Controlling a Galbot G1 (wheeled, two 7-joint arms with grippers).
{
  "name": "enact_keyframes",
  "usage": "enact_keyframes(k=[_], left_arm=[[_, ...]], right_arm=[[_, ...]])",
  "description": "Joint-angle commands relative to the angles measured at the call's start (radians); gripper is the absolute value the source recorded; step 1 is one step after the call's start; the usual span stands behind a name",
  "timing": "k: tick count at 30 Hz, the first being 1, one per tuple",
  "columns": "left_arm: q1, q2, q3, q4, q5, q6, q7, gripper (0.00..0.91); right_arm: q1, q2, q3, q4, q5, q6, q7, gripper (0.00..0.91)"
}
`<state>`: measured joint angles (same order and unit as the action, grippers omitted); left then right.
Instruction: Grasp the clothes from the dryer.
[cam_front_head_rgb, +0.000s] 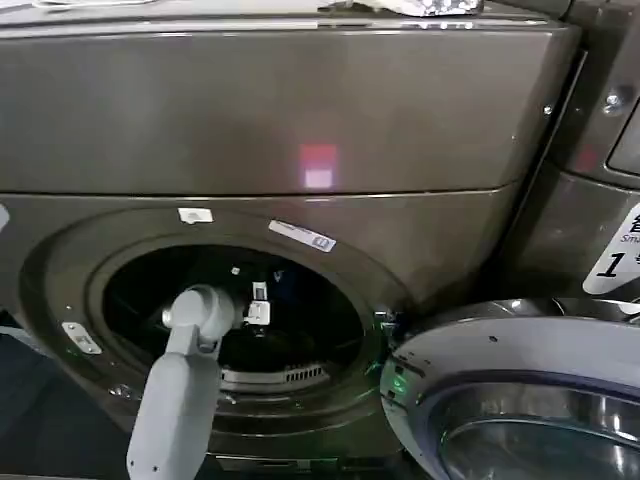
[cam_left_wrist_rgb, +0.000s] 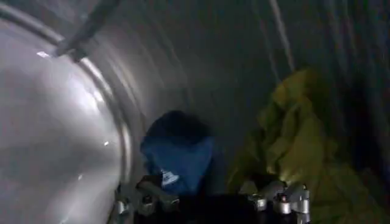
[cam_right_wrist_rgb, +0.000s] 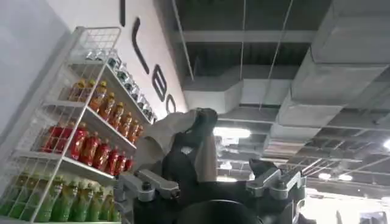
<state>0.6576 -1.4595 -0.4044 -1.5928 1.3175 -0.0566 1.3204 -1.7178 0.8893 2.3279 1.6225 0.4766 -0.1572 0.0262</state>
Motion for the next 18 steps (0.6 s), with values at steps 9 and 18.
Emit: enact_keyframes(k=[9,18], left_arm=[[-0.003,-0.001,0.027,0.137,-0.017,-0.006,0.028,0.907],[-0.011,-0.003,0.029,0.193,-0.055,0.028,0.027,0.907]], right_arm=[[0.001,-0.005,-0.004,0.000,-0.001,0.000,-0.001,0.907],[0.003,-0.007,-0.007,0.004,-0.001,0.000,0.000,0.907]])
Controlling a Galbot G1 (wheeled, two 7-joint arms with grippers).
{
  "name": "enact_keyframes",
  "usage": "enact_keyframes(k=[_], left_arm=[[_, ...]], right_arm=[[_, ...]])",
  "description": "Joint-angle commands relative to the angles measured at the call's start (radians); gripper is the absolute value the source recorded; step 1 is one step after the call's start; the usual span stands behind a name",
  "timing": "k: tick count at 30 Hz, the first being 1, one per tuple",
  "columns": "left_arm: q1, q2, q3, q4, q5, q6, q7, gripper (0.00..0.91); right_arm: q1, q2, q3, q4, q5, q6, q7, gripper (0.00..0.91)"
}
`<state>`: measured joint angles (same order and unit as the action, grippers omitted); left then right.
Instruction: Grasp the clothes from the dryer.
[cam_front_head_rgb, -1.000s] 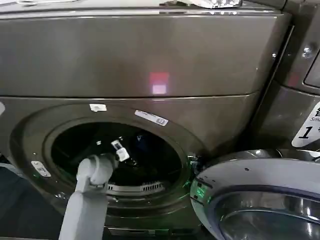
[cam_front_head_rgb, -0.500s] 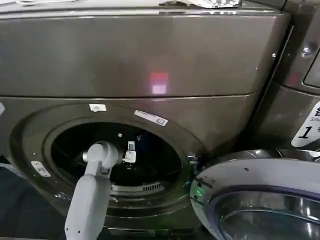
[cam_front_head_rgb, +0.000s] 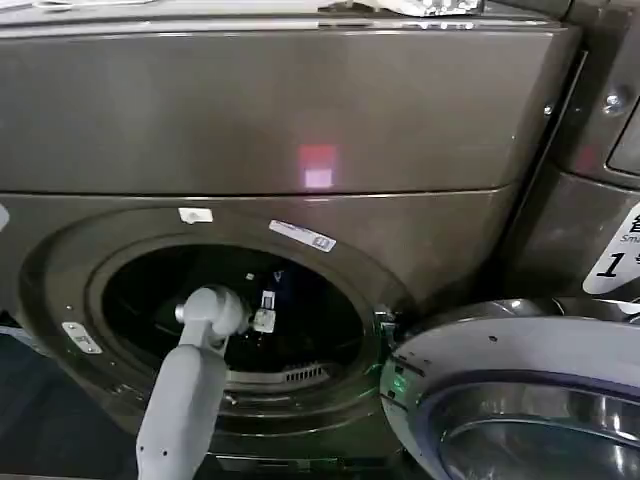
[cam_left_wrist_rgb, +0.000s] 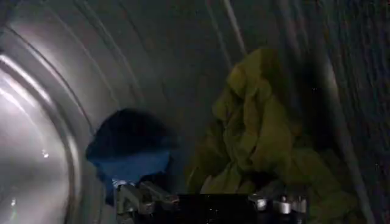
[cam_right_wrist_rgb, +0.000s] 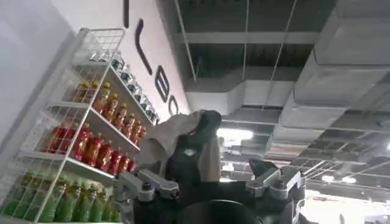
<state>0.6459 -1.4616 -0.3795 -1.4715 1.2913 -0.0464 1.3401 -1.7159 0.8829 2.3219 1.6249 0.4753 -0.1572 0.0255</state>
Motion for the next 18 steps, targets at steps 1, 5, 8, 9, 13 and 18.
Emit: enact_keyframes(k=[1,5,8,9,13,18], left_arm=[[0.001,0.000,0.003,0.082,-0.033,0.016,0.008,0.907],[-0.002,0.001,0.004,0.115,-0.049,0.019,0.007,0.364],[-0.003,0.000,0.006,0.122,-0.068,0.019,0.007,0.000],[-0.004,-0.001,0.005,0.122,-0.069,0.020,0.007,0.000],[-0.008,0.002,0.003,0.120,-0.101,0.024,0.006,0.000],[-0.009,0.005,0.002,0.105,-0.134,0.043,0.006,0.000]], right_arm=[[0.000,-0.001,0.000,0.001,0.000,0.000,0.000,0.907],[-0.001,-0.001,-0.001,0.001,0.001,0.000,-0.001,0.907],[0.003,0.000,-0.006,0.001,0.001,0.001,0.000,0.907],[0.005,0.000,-0.007,0.001,0.001,0.000,0.000,0.907],[0.003,-0.002,-0.005,0.001,0.001,0.000,0.000,0.907],[0.002,0.000,-0.006,0.003,0.001,0.000,-0.001,0.907]])
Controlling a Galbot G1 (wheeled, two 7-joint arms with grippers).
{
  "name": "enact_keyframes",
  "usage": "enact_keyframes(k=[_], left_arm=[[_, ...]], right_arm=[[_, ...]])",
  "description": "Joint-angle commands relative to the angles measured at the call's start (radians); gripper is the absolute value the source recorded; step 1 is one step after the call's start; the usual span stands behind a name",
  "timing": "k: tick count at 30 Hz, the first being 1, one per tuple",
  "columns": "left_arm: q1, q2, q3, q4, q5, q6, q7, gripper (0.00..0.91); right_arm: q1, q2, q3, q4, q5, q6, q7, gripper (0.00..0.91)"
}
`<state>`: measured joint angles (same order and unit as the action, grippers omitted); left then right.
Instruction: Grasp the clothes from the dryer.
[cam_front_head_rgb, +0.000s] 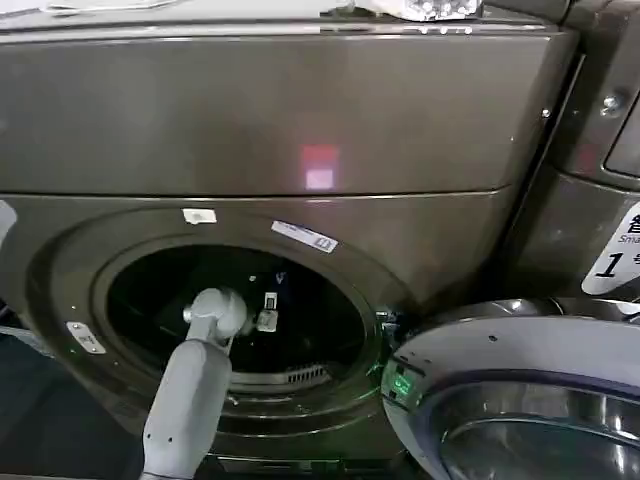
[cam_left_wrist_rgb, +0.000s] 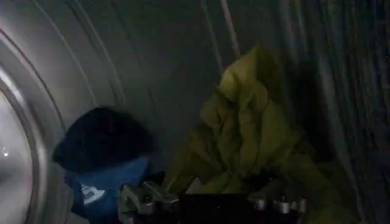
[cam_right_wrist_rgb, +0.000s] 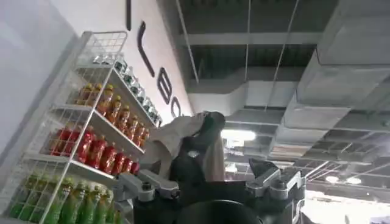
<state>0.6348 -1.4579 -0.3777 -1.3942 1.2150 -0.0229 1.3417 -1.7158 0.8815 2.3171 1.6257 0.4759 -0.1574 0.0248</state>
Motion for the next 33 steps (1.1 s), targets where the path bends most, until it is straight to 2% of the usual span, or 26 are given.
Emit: enact_keyframes(k=[1,10,19,22,27,30,33], left_arm=[[0.003,0.002,0.001,0.024,-0.069,0.026,0.005,0.000],[0.003,0.006,-0.006,-0.006,-0.114,0.039,0.003,0.000],[0.003,0.008,-0.029,-0.072,-0.228,0.118,-0.107,0.000],[0.001,0.009,-0.043,-0.080,-0.324,0.162,-0.219,0.000],[-0.014,-0.010,-0.051,-0.067,-0.451,0.254,-0.590,0.000],[-0.011,-0.020,-0.051,-0.089,-0.522,0.327,-0.727,0.000],[0.004,-0.028,-0.049,-0.120,-0.572,0.358,-0.834,0.000]], right_arm=[[0.003,0.003,-0.003,0.002,0.001,0.000,0.000,0.907],[0.003,0.001,-0.004,-0.003,0.001,0.001,0.000,0.907],[0.006,0.006,-0.008,0.003,0.002,-0.015,0.001,0.907],[0.006,0.006,-0.006,0.001,0.002,-0.013,0.001,0.907],[0.006,0.010,-0.007,0.002,0.002,-0.011,0.000,0.907],[0.010,0.012,-0.010,0.006,0.002,-0.011,-0.003,0.907],[0.013,0.014,-0.010,0.011,0.000,-0.020,0.000,0.907]])
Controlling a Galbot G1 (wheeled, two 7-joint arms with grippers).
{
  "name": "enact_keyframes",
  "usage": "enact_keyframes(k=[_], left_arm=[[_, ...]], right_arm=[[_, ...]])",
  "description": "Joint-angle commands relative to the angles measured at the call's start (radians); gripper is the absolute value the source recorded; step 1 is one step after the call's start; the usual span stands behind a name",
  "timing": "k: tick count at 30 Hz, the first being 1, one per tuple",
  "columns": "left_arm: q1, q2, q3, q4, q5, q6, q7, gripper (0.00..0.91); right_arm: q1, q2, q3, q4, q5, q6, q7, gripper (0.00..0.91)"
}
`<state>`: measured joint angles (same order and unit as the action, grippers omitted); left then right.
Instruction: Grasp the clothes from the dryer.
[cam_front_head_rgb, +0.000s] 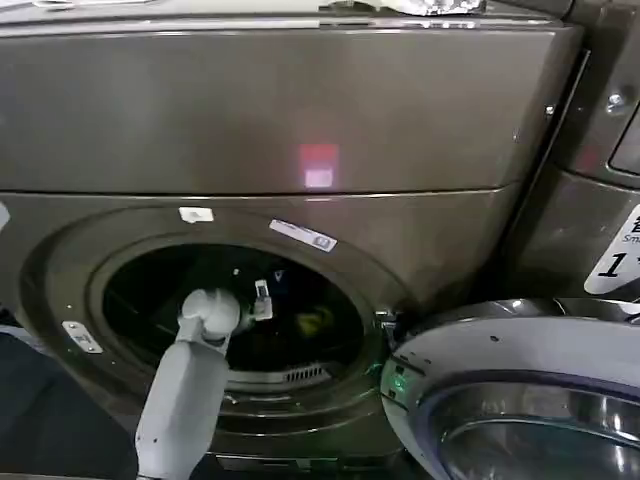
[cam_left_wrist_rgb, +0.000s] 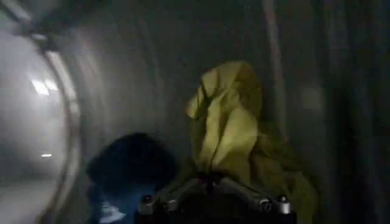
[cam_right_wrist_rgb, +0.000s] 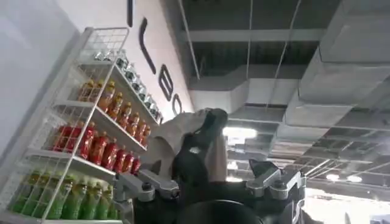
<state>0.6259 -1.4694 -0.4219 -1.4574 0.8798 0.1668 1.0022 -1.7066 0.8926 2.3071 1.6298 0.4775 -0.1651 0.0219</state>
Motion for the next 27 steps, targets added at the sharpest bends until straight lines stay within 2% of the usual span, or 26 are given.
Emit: enact_keyframes(k=[1,3,4,5,9,11,18,27], left_arm=[[0.016,-0.021,-0.004,-0.063,-0.265,0.178,-0.541,0.000],[0.025,-0.038,0.004,-0.068,-0.314,0.198,-0.698,0.000],[0.030,-0.048,0.003,-0.076,-0.334,0.198,-0.708,0.000],[0.035,-0.065,-0.001,-0.084,-0.369,0.216,-0.796,0.000],[0.048,-0.088,0.000,-0.100,-0.479,0.216,-0.942,0.000],[0.058,-0.090,0.001,-0.114,-0.598,0.222,-1.017,0.000],[0.091,-0.100,-0.002,-0.163,-0.783,0.227,-1.168,0.000],[0.092,-0.106,-0.011,-0.180,-0.847,0.249,-1.197,0.000]], right_arm=[[0.003,0.004,0.000,0.009,-0.003,-0.017,0.001,0.907],[0.002,0.005,-0.002,0.010,0.004,0.002,0.004,0.907],[0.001,0.007,-0.003,0.007,0.001,0.027,-0.011,0.907],[-0.001,0.008,-0.005,0.006,-0.003,0.038,-0.017,0.907],[0.000,0.011,-0.003,0.010,-0.004,0.034,-0.016,0.907],[-0.002,0.012,-0.002,0.006,-0.004,0.033,-0.016,0.907],[-0.002,0.013,-0.001,0.004,0.003,0.033,-0.014,0.907],[-0.001,0.014,-0.003,0.002,0.007,0.034,-0.012,0.907]])
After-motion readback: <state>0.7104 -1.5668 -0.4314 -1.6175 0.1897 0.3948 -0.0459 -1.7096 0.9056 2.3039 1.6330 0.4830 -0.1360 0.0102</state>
